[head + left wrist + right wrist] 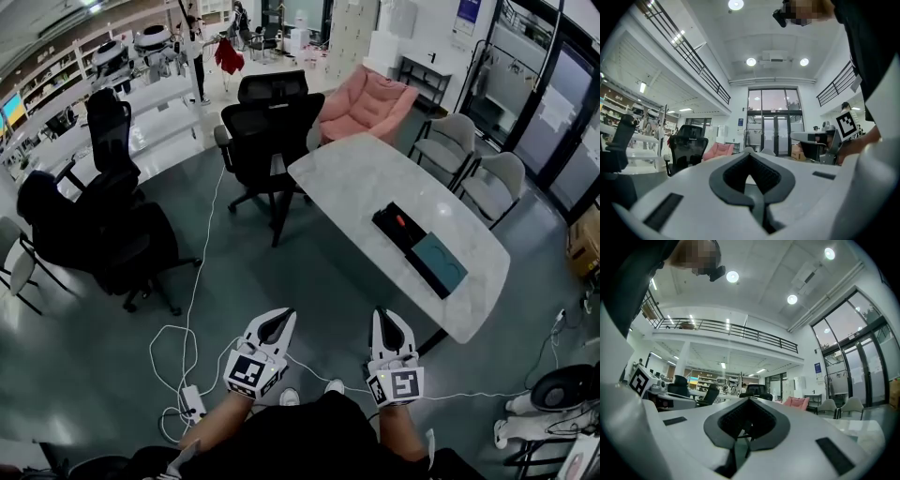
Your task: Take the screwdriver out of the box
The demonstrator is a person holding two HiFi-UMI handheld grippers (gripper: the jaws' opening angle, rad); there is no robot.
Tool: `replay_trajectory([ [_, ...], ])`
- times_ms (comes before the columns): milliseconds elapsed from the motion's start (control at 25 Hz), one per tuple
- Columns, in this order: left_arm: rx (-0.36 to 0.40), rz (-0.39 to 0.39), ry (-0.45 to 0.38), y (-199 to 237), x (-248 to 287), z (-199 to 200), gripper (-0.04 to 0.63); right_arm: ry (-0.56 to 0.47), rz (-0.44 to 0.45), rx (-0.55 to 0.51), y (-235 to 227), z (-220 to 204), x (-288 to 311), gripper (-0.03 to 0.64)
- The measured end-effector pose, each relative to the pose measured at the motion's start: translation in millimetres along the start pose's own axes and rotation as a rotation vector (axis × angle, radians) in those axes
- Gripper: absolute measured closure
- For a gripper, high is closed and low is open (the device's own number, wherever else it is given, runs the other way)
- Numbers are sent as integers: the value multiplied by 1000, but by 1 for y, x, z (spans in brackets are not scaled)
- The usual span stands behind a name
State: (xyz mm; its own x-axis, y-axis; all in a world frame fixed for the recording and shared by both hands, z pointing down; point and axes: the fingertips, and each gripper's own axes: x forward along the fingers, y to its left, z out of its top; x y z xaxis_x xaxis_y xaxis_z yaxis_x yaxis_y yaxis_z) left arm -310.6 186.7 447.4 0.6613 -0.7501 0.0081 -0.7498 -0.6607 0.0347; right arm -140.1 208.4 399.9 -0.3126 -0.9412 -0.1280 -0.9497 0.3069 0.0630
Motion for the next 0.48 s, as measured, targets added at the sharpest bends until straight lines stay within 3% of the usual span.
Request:
replay_trajectory([
  [240, 5, -46, -13, 1, 7, -2, 591, 15, 5, -12, 6, -6, 12, 594],
  [480, -12, -40, 1, 12, 23, -13, 591, 26, 30, -17, 6, -14, 27, 594],
])
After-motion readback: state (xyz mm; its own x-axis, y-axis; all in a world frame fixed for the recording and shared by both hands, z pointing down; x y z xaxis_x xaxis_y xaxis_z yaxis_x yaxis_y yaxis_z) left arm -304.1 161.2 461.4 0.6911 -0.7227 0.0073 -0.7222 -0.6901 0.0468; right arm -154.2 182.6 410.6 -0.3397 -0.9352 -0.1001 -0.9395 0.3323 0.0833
